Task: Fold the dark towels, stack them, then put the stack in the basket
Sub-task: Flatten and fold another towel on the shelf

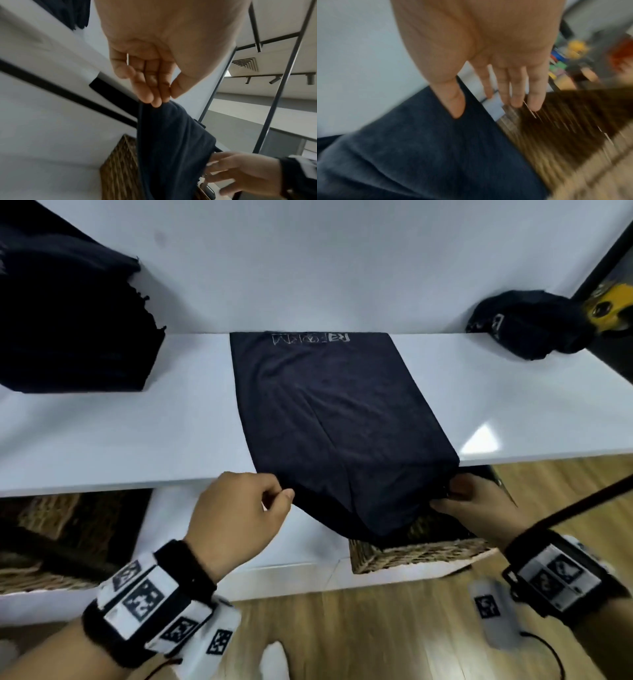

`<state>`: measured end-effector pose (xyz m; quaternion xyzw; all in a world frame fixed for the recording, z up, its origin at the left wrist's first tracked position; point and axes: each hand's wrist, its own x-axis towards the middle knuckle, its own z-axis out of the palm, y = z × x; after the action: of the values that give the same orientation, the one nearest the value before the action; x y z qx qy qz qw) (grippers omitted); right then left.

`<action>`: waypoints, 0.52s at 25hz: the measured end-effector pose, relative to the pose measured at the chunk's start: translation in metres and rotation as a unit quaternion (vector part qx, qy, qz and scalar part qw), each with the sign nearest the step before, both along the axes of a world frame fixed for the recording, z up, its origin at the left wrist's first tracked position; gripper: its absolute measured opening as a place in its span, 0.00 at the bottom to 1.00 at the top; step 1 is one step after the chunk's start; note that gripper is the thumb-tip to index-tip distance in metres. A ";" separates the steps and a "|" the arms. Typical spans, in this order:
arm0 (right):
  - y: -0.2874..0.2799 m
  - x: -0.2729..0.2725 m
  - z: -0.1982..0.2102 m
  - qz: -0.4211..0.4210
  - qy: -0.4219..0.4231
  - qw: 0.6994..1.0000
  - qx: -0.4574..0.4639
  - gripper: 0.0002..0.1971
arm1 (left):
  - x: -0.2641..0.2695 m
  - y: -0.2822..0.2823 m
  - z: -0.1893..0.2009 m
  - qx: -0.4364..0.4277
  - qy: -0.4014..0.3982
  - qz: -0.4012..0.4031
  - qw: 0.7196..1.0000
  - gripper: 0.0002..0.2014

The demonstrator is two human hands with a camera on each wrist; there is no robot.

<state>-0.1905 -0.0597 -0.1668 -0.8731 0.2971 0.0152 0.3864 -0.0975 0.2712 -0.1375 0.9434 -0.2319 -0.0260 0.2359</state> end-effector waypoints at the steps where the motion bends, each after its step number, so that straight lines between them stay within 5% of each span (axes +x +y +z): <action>1: 0.006 0.002 -0.016 0.012 -0.004 0.994 0.106 0.16 | -0.010 -0.010 -0.016 -0.038 0.050 0.019 0.998 0.17; 3: 0.017 0.000 -0.047 0.056 0.034 0.989 0.133 0.16 | -0.028 -0.037 -0.057 -0.103 0.247 0.090 0.959 0.16; 6: 0.021 -0.007 -0.086 0.082 0.093 0.992 0.003 0.14 | -0.038 -0.082 -0.104 -0.225 0.479 0.172 0.831 0.28; 9: 0.014 -0.019 -0.087 0.046 -0.037 0.997 0.051 0.10 | -0.034 -0.114 -0.120 -0.340 0.498 0.237 0.762 0.15; 11: 0.007 -0.039 -0.078 0.019 -0.105 0.986 0.127 0.05 | -0.044 -0.107 -0.120 -0.387 0.450 0.253 0.764 0.06; 13: 0.004 -0.064 -0.065 -0.009 -0.124 0.977 0.176 0.04 | -0.060 -0.078 -0.114 -0.431 0.416 0.242 0.763 0.09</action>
<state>-0.2544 -0.0554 -0.2320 -0.7838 0.2475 -0.0453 0.5678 -0.1571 0.1927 -0.2513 0.6632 0.1383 -0.2555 0.6898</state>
